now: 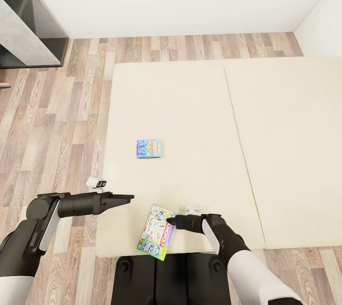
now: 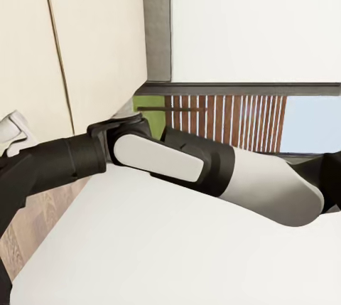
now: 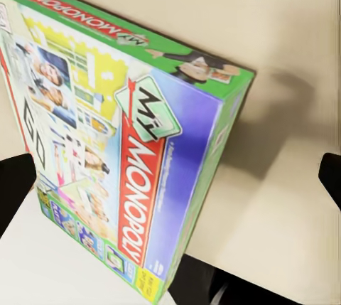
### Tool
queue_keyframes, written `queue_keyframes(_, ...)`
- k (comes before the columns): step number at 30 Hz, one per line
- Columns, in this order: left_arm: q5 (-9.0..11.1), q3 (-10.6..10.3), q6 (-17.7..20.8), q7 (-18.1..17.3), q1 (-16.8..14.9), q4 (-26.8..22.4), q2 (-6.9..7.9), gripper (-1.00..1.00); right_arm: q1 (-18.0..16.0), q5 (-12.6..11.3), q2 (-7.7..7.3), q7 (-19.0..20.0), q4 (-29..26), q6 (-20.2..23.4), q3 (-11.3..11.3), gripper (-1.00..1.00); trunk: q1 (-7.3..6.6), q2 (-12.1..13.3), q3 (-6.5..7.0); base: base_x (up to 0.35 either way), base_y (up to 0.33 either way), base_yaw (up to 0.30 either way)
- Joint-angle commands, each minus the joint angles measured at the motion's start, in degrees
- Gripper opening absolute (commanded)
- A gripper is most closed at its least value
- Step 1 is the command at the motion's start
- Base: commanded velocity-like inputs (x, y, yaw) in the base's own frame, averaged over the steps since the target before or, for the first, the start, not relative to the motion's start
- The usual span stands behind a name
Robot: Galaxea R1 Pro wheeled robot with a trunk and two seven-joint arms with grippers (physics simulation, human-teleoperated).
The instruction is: Put all the toys in the child's room - the three board games (two on the bed and one on the table), the two jigsaw puzzles on the table, and the tennis ball on the table - inside the toy box on the table in the child's room.
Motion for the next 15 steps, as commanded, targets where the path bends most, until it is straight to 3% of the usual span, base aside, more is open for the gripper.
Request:
queue_keyframes(1, 0.01, 0.00, 0.61, -0.18, -0.01, -0.01, 0.02, 1.00, -0.01, -0.59, 0.00, -0.31, -0.02, 0.33, 0.05, 1.00, 0.03, -0.09, -0.06, 0.000, 0.000, 0.000)
queue_keyframes(7, 0.03, 0.03, 0.61, -0.19, -0.01, 0.01, 0.00, 1.00, 0.01, -0.61, 0.00, -1.97, 0.27, 0.04, -0.03, 1.00, 0.03, -0.09, -0.06, 0.000, 0.000, 0.000)
queue_keyframes(15, -0.02, 0.04, 0.61, -0.18, -0.01, 0.01, 0.01, 1.00, 0.31, -0.54, 0.00, -8.14, 0.37, -3.76, 0.06, 1.00, 0.03, -0.09, -0.06, 0.000, 0.000, 0.000)
